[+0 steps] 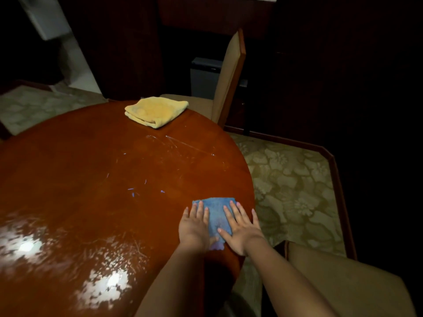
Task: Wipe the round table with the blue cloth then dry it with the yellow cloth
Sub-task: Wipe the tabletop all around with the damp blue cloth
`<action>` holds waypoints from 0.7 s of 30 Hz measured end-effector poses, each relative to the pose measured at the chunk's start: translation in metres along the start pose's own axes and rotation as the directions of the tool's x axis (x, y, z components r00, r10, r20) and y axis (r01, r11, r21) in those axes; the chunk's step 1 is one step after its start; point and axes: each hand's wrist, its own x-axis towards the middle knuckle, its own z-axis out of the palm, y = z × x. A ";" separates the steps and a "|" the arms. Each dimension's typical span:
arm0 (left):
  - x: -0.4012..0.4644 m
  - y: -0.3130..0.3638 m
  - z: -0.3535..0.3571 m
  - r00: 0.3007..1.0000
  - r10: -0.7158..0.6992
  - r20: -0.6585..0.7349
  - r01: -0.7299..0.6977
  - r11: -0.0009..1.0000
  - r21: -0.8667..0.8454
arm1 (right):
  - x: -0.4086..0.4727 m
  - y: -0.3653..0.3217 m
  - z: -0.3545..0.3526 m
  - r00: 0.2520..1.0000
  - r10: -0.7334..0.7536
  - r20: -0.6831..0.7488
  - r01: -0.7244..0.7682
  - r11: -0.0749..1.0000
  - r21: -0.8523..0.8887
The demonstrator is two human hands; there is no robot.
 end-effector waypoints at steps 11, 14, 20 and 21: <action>0.080 -0.016 -0.056 0.998 -0.032 0.056 0.039 0.992 -0.116 | 0.083 0.033 -0.039 0.995 -0.070 -0.068 0.067 0.997 -0.040; 0.110 -0.019 -0.074 0.996 -0.090 0.021 0.092 0.988 -0.122 | 0.119 0.047 -0.061 0.990 -0.117 -0.078 0.114 0.992 -0.050; 0.166 -0.035 -0.108 0.980 -0.193 0.043 0.198 0.960 -0.199 | 0.196 0.065 -0.106 0.971 -0.240 -0.021 0.236 0.964 -0.126; 0.172 -0.037 -0.111 0.976 -0.212 0.056 0.219 0.953 -0.209 | 0.206 0.066 -0.112 0.965 -0.263 -0.010 0.259 0.954 -0.151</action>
